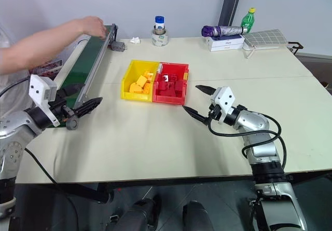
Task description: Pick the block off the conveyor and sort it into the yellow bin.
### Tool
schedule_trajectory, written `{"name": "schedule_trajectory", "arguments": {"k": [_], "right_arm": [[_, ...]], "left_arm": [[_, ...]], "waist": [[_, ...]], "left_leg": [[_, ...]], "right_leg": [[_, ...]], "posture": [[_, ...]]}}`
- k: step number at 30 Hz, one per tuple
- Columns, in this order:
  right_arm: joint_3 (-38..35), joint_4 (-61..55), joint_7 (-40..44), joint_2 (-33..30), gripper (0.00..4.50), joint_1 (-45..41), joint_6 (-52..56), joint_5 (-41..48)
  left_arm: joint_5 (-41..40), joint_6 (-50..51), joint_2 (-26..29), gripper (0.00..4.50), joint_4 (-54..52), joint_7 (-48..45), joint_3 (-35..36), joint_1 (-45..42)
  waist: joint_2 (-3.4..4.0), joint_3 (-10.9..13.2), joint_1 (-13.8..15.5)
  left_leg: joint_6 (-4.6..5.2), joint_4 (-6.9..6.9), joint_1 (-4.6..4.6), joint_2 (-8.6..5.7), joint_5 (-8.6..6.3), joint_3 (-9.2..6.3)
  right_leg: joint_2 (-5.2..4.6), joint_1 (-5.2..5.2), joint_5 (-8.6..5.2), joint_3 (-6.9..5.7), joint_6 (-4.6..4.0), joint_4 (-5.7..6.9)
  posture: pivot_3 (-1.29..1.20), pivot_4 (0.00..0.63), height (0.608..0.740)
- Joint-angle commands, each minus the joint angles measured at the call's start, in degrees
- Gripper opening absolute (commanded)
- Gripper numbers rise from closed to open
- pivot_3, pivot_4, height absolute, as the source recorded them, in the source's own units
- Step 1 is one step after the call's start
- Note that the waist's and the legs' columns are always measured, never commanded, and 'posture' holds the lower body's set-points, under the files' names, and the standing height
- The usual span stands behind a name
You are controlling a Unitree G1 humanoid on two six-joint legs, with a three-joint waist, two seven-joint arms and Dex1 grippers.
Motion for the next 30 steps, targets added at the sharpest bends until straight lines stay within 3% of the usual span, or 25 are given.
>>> {"name": "schedule_trajectory", "arguments": {"k": [1,16,18,26,30], "right_arm": [[-1.3,-2.6,-0.2,-0.5,4.50,-0.1,-0.8,0.5],[-1.2,-2.3,0.0,-0.5,4.50,-0.2,-0.9,0.5],[-1.2,-2.2,0.1,-0.5,4.50,-0.2,-1.1,0.6],[-1.0,-2.4,0.0,0.1,4.50,0.4,-1.2,0.7],[-0.6,-1.1,0.3,0.6,4.50,-0.8,-1.6,0.5]], "left_arm": [[0.1,-2.2,0.0,4.45,-0.7,0.1,1.1,-1.0],[-0.2,-2.6,-0.9,4.45,-3.1,1.9,3.2,2.4],[-0.4,-3.2,-2.7,4.45,-6.1,5.2,5.4,4.3],[11.3,-8.0,-12.6,4.45,-14.2,25.8,10.7,11.3],[12.2,-6.7,-20.7,4.45,-18.0,33.4,10.4,15.9]], "waist": [[0.00,0.0,0.0],[0.01,0.0,-0.1],[0.01,0.0,-0.1],[0.00,0.0,0.1],[-0.01,0.0,0.1]], "left_leg": [[0.00,0.00,0.00,0.00,0.00,0.00],[0.00,-0.02,-0.01,0.00,0.00,0.00],[0.00,-0.02,-0.02,0.00,0.00,0.00],[0.01,0.00,-0.02,0.00,0.00,0.01],[0.01,0.03,-0.02,0.00,0.00,0.02]], "right_leg": [[0.00,0.00,0.00,0.00,0.00,0.00],[0.00,-0.01,0.00,0.01,0.00,-0.01],[0.00,-0.02,0.00,0.01,0.00,-0.01],[-0.02,0.08,0.00,0.01,0.00,-0.03],[-0.03,0.13,0.00,0.01,0.01,-0.04]], "posture": [[0.00,0.150,0.740],[0.00,0.150,0.740],[0.00,0.150,0.740],[0.00,0.150,0.740],[0.00,0.150,0.740]]}}
